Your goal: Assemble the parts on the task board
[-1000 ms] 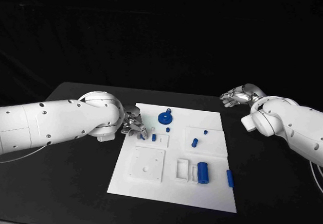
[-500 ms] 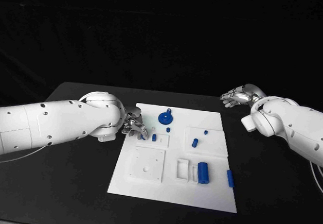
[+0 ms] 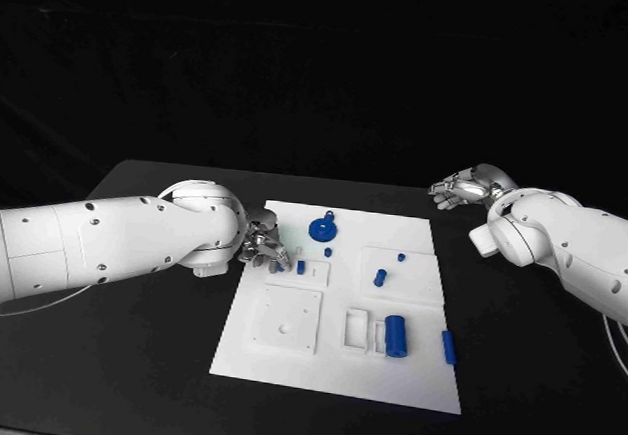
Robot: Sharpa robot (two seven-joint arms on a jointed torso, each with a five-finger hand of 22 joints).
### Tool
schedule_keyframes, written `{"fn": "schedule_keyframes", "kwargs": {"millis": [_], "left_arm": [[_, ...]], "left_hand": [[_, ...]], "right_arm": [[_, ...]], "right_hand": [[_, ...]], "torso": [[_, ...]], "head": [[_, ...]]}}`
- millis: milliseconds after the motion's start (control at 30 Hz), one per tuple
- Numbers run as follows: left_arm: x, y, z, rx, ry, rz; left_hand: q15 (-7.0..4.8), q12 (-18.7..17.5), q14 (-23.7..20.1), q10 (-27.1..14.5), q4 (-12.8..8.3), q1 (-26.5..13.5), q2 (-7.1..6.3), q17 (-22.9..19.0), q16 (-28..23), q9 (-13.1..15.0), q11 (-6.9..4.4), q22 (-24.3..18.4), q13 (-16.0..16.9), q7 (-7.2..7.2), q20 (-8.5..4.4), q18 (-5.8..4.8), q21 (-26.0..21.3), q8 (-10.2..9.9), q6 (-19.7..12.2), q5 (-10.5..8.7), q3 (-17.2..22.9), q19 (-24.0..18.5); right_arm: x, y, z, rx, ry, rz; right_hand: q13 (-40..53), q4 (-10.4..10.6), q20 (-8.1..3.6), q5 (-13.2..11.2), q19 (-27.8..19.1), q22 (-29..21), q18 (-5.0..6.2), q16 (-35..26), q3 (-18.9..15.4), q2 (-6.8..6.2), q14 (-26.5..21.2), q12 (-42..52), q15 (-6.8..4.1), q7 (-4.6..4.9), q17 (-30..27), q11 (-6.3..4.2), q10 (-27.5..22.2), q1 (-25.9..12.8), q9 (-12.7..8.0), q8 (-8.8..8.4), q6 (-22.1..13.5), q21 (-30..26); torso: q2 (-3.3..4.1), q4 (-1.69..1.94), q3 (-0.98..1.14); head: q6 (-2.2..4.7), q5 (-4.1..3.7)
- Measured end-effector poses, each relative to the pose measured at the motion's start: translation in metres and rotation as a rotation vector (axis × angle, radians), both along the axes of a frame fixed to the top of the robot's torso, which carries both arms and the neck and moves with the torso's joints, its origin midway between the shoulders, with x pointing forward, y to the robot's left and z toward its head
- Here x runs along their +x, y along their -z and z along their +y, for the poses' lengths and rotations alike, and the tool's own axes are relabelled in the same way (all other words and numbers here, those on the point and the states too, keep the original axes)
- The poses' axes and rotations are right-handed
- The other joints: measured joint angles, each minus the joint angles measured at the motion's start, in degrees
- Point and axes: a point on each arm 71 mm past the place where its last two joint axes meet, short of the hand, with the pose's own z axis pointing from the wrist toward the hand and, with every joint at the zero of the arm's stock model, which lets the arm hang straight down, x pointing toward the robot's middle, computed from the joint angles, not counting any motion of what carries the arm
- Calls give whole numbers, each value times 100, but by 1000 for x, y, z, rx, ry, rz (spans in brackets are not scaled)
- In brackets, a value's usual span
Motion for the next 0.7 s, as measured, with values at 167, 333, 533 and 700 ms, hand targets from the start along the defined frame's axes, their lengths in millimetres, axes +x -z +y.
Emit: {"fn": "schedule_keyframes", "kwargs": {"millis": [167,333,533,700], "left_arm": [[0,0,1,2,-2,5],[1,0,3,6,-8,7],[2,1,4,8,-15,7],[2,1,6,10,-22,7]], "left_hand": [[-40,0,-1,0,189,-99,-274,-10,0,-18,-1,3,-18,19,0,1,0,0,-21,-255,26,0],[-60,0,-5,0,433,-237,-618,-14,-23,-41,-2,4,-36,30,0,1,-27,0,-72,-915,57,0],[-65,0,-11,0,644,-354,-854,-18,-23,-41,-2,4,-42,28,0,1,-48,0,-77,-1091,81,0],[-65,0,-11,0,832,-400,-1103,-18,-23,-41,-2,3,-48,30,0,1,-48,-1,-115,-1119,100,0]], "right_arm": [[0,0,1,0,-2,0],[0,0,0,0,-1,0],[0,0,1,0,-2,1],[0,0,1,0,-2,1]], "right_hand": [[0,0,0,0,0,0,0,0,0,0,0,0,0,0,0,0,0,0,0,0,0,0],[0,0,0,0,0,0,0,0,0,0,0,0,0,0,0,0,0,0,0,0,0,0],[0,0,0,0,0,5,-1,0,0,0,0,0,0,0,1,0,0,0,0,0,0,0],[0,0,0,0,0,5,0,0,0,0,0,0,0,0,1,0,0,0,1,0,0,0]], "torso": [[0,0,1],[0,3,-2],[-1,3,-5],[0,3,-8]], "head": [[1,-8],[0,-12],[0,-12],[3,-12]]}}
